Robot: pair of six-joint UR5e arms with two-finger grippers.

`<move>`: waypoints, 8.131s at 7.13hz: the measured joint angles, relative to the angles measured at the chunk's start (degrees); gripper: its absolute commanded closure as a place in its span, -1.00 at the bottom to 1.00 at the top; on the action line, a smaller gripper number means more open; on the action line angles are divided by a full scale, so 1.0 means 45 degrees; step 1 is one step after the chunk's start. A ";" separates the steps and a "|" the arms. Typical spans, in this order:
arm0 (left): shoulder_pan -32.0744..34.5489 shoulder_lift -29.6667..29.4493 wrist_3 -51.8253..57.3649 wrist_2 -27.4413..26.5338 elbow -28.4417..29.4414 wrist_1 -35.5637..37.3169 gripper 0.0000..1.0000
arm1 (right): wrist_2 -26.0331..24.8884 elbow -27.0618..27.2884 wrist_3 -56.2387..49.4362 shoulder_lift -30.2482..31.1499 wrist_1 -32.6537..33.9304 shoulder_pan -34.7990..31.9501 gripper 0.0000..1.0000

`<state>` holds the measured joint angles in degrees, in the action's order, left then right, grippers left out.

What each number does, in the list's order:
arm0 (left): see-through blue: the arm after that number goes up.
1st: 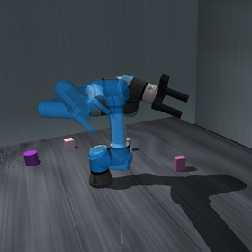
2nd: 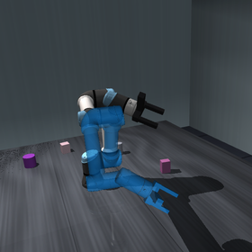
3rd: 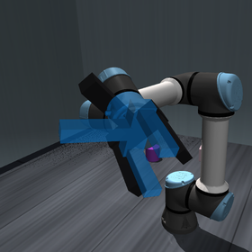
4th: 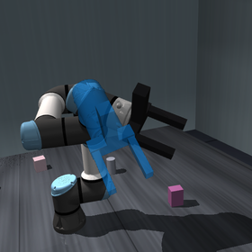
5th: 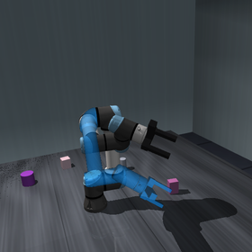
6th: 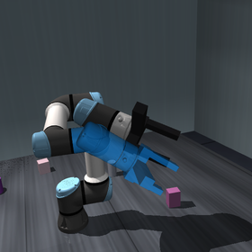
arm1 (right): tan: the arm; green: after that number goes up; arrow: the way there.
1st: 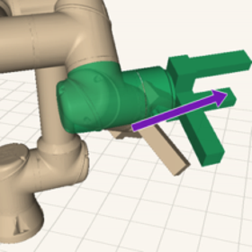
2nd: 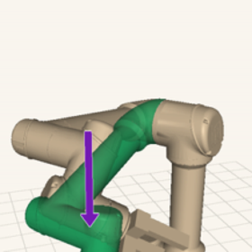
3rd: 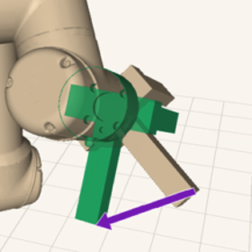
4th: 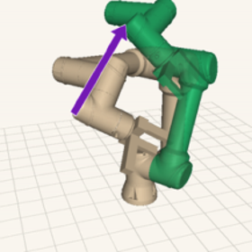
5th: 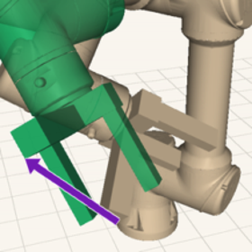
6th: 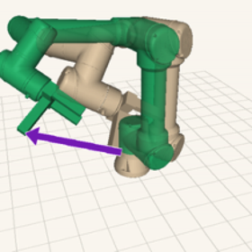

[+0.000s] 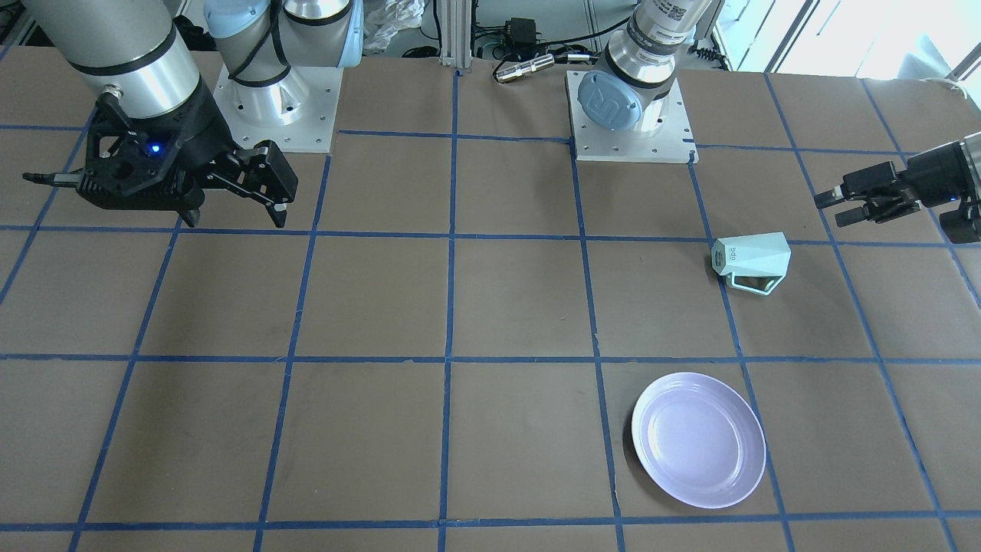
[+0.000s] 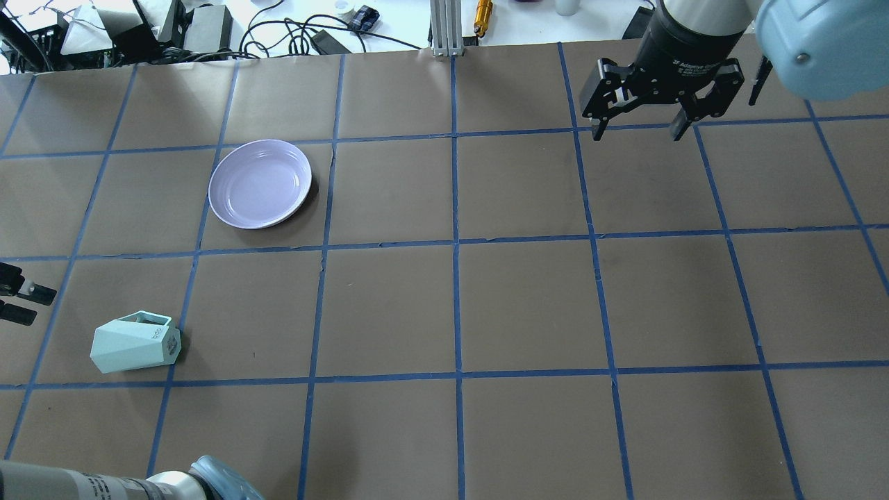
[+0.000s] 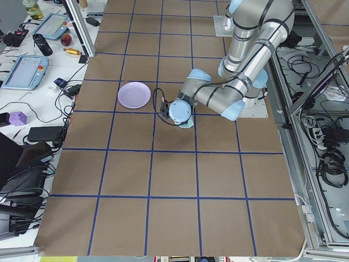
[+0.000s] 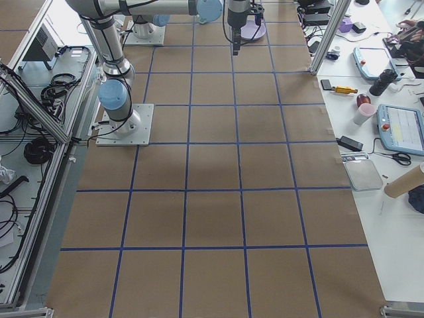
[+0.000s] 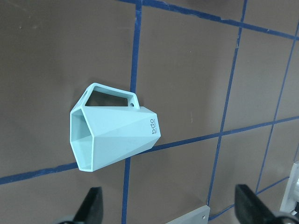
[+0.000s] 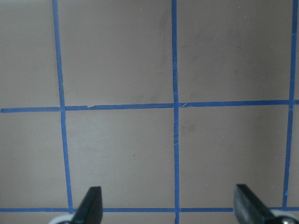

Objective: Flip cup and place on plate
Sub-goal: 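Lower the left gripper beside the mint-green cup lying on its side, then close the left gripper on the mint-green cup's base, then lift the cup with the left gripper and carry it toward the plate, then rotate the cup upright and lower it onto the white plate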

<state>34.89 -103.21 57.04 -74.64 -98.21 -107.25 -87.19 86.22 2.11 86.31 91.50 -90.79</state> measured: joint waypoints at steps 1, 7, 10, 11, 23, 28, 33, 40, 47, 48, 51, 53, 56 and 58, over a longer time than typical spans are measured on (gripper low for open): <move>-0.0301 -0.0475 0.0388 0.0118 0.0031 -0.0320 -1.00 | 0.0000 0.0000 0.0000 0.0000 -0.0001 0.0000 -1.00; -0.0908 -0.3137 0.2418 0.1065 0.0031 -0.0834 -0.85 | 0.0000 0.0000 0.0000 0.0000 -0.0002 0.0000 -1.00; -0.0841 -0.4110 0.3515 0.1222 0.0045 -0.1473 0.01 | 0.0000 0.0000 0.0000 0.0000 -0.0002 0.0000 -1.00; -0.0784 -0.4264 0.3856 0.1240 0.0046 -0.1669 0.35 | 0.0000 0.0000 0.0000 0.0001 -0.0002 0.0000 -1.00; -0.0013 -0.2428 0.3083 0.1705 0.0519 -0.2345 1.00 | 0.0000 0.0000 0.0000 0.0000 -0.0002 0.0000 -1.00; 0.3008 0.0733 -0.2174 0.1531 0.1167 -0.2089 1.00 | 0.0005 0.0000 0.0019 0.0001 -0.0002 0.0000 -1.00; 0.7024 0.1848 -0.7199 -0.0293 0.1445 0.1214 1.00 | 0.0001 -0.0001 0.0019 -0.0001 -0.0002 0.0000 -1.00; 1.0378 0.0575 -0.7267 -0.3449 0.1443 0.5118 1.00 | 0.0000 0.0009 0.0019 0.0000 -0.0001 0.0000 -1.00; 1.0911 -0.2384 -0.4848 -0.4578 0.2776 0.7500 1.00 | 0.0000 0.0000 0.0000 0.0000 -0.0002 0.0000 -1.00; 1.1072 -0.2730 -0.4836 -0.4875 0.2988 0.7467 1.00 | 0.0000 -0.0001 0.0000 0.0000 -0.0001 0.0000 -1.00; 1.1357 -0.3320 -0.4883 -0.5748 0.3175 0.7512 1.00 | 0.0000 0.0000 0.0000 0.0000 -0.0002 0.0000 -1.00; 1.1363 -0.3554 -0.4942 -0.5576 0.3188 0.7528 1.00 | 0.0000 0.0000 0.0000 0.0000 -0.0002 0.0000 -1.00; 1.1367 -0.3758 -0.4964 -0.5375 0.3186 0.7612 1.00 | 0.0000 0.0000 0.0000 0.0000 -0.0002 0.0000 -1.00; 1.1350 -0.3893 -0.4932 -0.5368 0.3190 0.7637 -1.00 | 0.0000 0.0000 0.0000 0.0000 -0.0002 0.0000 -1.00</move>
<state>85.97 -120.73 34.85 -98.79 -83.85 -72.88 -87.19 86.22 2.11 86.31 91.49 -90.79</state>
